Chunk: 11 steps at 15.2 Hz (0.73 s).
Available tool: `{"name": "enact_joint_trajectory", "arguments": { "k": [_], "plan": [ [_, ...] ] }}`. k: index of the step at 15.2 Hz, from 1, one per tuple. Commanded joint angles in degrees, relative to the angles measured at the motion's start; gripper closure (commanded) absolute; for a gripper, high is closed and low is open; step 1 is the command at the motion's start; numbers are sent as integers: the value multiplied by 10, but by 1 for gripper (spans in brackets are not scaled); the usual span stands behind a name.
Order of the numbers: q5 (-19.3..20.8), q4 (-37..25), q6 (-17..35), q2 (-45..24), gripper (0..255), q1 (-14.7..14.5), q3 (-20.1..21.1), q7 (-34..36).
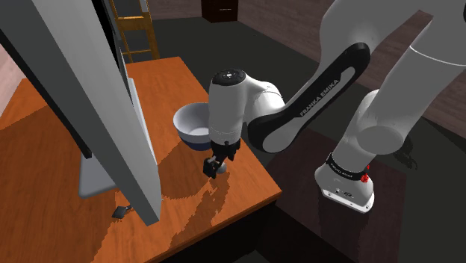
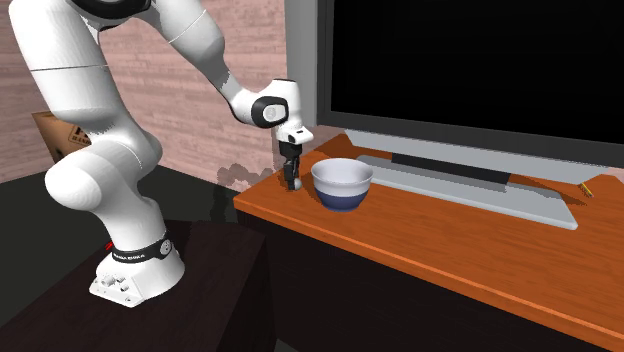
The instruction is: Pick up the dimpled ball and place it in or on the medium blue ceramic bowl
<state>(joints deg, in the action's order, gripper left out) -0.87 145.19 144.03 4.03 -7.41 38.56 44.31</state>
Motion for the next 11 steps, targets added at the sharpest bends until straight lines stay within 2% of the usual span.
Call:
{"name": "enact_joint_trajectory", "arguments": {
  "k": [1,4,5,11],
  "plan": [
    [1,0,1,-1,0,0,0,1],
    [1,0,1,-1,0,0,0,1],
    [1,0,1,-1,255,0,0,1],
    [1,0,1,-1,255,0,0,1]
  ]
}}
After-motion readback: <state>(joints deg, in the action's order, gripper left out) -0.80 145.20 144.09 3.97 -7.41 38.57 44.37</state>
